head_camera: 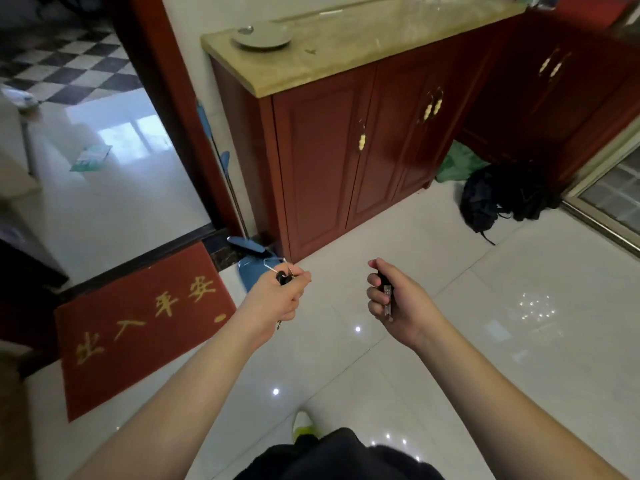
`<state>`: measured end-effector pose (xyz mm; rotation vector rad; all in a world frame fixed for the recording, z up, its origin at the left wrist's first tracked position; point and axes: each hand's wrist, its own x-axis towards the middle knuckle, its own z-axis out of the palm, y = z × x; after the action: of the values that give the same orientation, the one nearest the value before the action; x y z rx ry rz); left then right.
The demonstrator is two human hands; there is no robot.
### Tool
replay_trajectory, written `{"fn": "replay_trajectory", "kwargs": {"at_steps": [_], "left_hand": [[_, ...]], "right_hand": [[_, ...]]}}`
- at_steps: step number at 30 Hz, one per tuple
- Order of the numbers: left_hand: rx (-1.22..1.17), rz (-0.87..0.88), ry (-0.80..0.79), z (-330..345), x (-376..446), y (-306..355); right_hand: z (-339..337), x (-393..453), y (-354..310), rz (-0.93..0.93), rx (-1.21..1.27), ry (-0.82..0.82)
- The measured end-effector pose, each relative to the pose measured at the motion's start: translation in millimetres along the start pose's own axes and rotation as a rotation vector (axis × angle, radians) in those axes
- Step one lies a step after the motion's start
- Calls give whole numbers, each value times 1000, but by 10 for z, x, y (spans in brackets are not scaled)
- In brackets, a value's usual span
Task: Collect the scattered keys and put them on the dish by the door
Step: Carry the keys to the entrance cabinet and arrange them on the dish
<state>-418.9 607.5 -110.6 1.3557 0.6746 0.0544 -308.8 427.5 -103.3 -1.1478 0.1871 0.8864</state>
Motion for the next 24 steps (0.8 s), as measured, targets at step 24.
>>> {"fn": "replay_trajectory", "kwargs": {"at_steps": [24], "left_hand": [[-118,138,55,268,3490,1949]], "right_hand": [[601,3295,-2639,-50,9,-261]]}}
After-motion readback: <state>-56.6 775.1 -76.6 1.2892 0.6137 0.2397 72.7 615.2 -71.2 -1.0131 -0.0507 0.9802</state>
